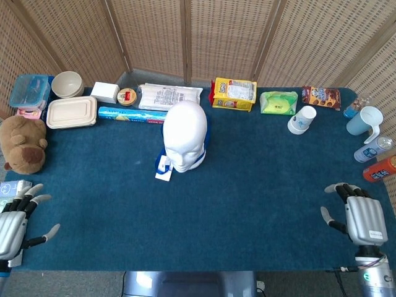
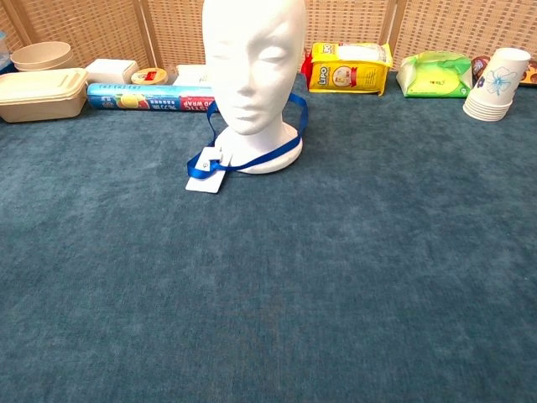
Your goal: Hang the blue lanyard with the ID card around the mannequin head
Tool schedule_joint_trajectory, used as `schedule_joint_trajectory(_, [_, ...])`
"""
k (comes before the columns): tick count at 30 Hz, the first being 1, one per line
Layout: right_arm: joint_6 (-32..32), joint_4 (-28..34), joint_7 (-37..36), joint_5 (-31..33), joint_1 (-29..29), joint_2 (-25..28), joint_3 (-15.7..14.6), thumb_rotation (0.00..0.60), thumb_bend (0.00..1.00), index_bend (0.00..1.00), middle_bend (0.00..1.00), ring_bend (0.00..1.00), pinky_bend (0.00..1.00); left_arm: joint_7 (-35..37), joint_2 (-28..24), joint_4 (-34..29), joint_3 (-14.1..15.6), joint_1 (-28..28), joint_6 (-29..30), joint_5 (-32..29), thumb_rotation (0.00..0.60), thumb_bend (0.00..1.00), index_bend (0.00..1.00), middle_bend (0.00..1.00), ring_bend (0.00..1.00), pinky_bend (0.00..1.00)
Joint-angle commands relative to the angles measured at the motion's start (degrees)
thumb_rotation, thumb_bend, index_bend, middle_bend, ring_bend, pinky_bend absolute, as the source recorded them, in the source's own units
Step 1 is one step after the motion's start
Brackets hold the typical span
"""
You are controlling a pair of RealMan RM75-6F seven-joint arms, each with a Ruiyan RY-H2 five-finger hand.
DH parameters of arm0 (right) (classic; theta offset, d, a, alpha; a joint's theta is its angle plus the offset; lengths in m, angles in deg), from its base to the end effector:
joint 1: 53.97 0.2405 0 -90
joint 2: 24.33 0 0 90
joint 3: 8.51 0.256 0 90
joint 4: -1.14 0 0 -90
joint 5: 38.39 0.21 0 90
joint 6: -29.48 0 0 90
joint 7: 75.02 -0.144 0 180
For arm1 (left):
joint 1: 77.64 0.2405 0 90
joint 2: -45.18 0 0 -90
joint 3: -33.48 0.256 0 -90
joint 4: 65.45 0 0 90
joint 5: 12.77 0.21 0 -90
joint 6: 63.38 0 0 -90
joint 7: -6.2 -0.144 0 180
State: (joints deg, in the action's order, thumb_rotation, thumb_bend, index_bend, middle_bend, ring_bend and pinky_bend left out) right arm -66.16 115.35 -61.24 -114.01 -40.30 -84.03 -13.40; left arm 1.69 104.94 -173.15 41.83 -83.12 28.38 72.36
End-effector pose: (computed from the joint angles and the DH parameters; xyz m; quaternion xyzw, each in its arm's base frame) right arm -0.2460 -0.1852 0.1691 0.5581 -0.4025 0.3993 0.6059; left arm -0.2751 0.1398 0.1552 -0.5810 -0.4481 -0.3851 0.5598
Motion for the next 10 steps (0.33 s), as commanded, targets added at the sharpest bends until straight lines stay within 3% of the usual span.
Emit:
schedule_joint_trajectory(1, [-1.75, -0.98, -0.85, -2.59, -2.78, -0.32, -1.36, 0.563, 0.36, 0.39, 0.39, 0.36, 0.35, 0.01, -0.19, 0.08, 0.78, 2.19, 2.22, 1.45, 0.454, 0.24, 0.26, 0.14, 0.07, 0.14])
schedule_joint_trajectory(10, [-1.09, -2.65, -1.74, -4.04, -5.04, -0.64, -0.06, 0.563, 0.36, 0.4, 0.4, 0.36, 0.35, -0.99, -1.13, -1.44, 0.28, 3.62, 1.8, 2.17, 0.458, 0.24, 0.26, 0.14, 0.07, 0.14])
